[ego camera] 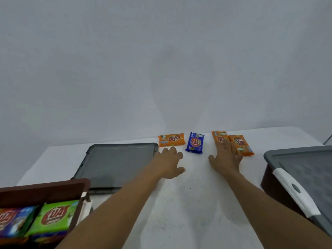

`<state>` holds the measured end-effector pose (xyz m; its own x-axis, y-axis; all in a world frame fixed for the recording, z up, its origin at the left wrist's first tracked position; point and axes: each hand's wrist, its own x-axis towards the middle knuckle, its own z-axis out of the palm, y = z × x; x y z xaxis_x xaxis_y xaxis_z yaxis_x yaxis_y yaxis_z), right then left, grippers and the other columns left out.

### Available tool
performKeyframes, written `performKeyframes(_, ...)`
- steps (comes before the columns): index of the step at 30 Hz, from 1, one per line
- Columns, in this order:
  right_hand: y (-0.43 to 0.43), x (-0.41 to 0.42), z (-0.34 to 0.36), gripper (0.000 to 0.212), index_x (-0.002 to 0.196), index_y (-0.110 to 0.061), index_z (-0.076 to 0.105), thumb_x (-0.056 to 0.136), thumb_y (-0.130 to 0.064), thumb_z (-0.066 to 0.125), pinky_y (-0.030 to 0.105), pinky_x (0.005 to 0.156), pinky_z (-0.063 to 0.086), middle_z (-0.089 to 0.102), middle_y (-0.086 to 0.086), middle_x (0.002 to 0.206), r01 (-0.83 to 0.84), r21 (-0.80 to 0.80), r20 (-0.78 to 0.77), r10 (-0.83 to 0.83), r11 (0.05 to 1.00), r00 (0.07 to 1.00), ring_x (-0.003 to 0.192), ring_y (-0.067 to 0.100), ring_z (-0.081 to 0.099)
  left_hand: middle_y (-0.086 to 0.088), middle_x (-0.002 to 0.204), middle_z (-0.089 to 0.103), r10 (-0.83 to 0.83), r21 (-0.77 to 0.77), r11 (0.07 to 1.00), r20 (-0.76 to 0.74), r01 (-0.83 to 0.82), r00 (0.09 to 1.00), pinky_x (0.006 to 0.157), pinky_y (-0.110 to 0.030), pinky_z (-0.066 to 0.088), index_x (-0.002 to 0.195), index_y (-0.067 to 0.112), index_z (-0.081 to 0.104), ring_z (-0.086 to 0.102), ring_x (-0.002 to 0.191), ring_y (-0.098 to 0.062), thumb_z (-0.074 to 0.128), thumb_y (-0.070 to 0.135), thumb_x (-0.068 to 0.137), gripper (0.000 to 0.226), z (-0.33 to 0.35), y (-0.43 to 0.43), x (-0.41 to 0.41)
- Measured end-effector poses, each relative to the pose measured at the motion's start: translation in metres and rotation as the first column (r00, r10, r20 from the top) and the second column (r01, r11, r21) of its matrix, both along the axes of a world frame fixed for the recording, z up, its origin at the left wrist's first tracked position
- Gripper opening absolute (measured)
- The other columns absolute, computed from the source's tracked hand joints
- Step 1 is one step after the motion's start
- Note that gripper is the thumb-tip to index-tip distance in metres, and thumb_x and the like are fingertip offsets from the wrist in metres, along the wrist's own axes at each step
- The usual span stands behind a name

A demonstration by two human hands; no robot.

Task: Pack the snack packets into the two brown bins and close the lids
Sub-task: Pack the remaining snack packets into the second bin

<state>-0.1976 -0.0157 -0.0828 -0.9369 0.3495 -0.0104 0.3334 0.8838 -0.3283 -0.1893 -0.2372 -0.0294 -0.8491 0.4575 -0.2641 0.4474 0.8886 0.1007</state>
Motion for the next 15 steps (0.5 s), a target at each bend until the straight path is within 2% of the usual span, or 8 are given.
performKeyframes(3, 0.010, -0.015, -0.017, 0.074, 0.152, -0.033, 0.011, 0.090, -0.055, 0.046, 0.065, 0.112, 0.006, -0.001, 0.003, 0.162, 0.072, 0.056, -0.024, -0.071, 0.996, 0.997, 0.148, 0.032, -0.005, -0.006, 0.161, 0.010, 0.074, 0.009, 0.997, -0.043, -0.074, 0.996, 0.116, -0.057, 0.015, 0.151, 0.027, 0.022, 0.009, 0.147, -0.033, 0.042, 0.061, 0.093, 0.069, -0.024, 0.018, -0.017)
performKeyframes(5, 0.009, -0.016, -0.027, 0.069, 0.151, -0.032, 0.014, 0.091, -0.058, 0.036, 0.068, 0.110, 0.010, 0.004, 0.008, 0.160, 0.104, 0.095, -0.009, -0.103, 0.990, 0.995, 0.146, 0.035, -0.001, -0.006, 0.163, 0.001, 0.113, 0.034, 0.993, -0.060, -0.111, 0.992, 0.116, -0.058, 0.006, 0.152, 0.030, 0.014, -0.001, 0.148, -0.034, 0.039, 0.065, 0.092, 0.074, -0.037, 0.027, -0.030)
performKeyframes(7, 0.004, -0.013, -0.029, 0.063, 0.148, -0.031, 0.026, 0.091, -0.055, 0.037, 0.065, 0.105, 0.021, 0.020, 0.011, 0.155, 0.095, 0.180, -0.039, -0.090, 0.979, 0.995, 0.140, 0.036, 0.012, -0.006, 0.163, -0.006, 0.146, 0.058, 0.988, -0.110, -0.140, 0.983, 0.115, -0.060, 0.002, 0.152, 0.034, 0.011, -0.007, 0.148, -0.036, 0.035, 0.069, 0.090, 0.076, -0.049, 0.033, -0.044)
performKeyframes(10, 0.004, -0.001, -0.030, 0.055, 0.134, -0.030, 0.050, 0.082, -0.049, 0.052, 0.052, 0.089, 0.031, 0.045, 0.011, 0.132, 0.102, 0.245, -0.179, -0.058, 0.964, 0.982, 0.118, 0.034, 0.034, -0.006, 0.163, -0.008, 0.186, 0.136, 0.977, -0.166, -0.164, 0.968, 0.114, -0.064, 0.004, 0.152, 0.040, 0.011, -0.006, 0.147, -0.038, 0.033, 0.075, 0.087, 0.077, -0.063, 0.046, -0.066)
performKeyframes(12, 0.000, 0.007, -0.031, 0.051, 0.127, -0.030, 0.054, 0.080, -0.047, 0.054, 0.046, 0.084, 0.031, 0.049, 0.008, 0.125, 0.098, 0.266, -0.211, -0.042, 0.959, 0.977, 0.112, 0.031, 0.039, -0.004, 0.163, -0.009, 0.201, 0.161, 0.971, -0.147, -0.177, 0.969, 0.113, -0.065, -0.002, 0.151, 0.043, 0.010, -0.010, 0.147, -0.039, 0.030, 0.078, 0.085, 0.077, -0.072, 0.052, -0.071)
performKeyframes(15, -0.005, 0.018, -0.031, 0.045, 0.124, -0.032, 0.057, 0.081, -0.044, 0.056, 0.043, 0.083, 0.028, 0.049, 0.003, 0.127, 0.078, 0.230, -0.232, -0.023, 0.970, 0.973, 0.113, 0.028, 0.038, -0.001, 0.163, -0.006, 0.222, 0.200, 0.964, -0.238, -0.176, 0.945, 0.113, -0.061, -0.007, 0.151, 0.044, 0.014, -0.009, 0.148, -0.035, 0.028, 0.080, 0.083, 0.078, -0.087, 0.052, -0.061)
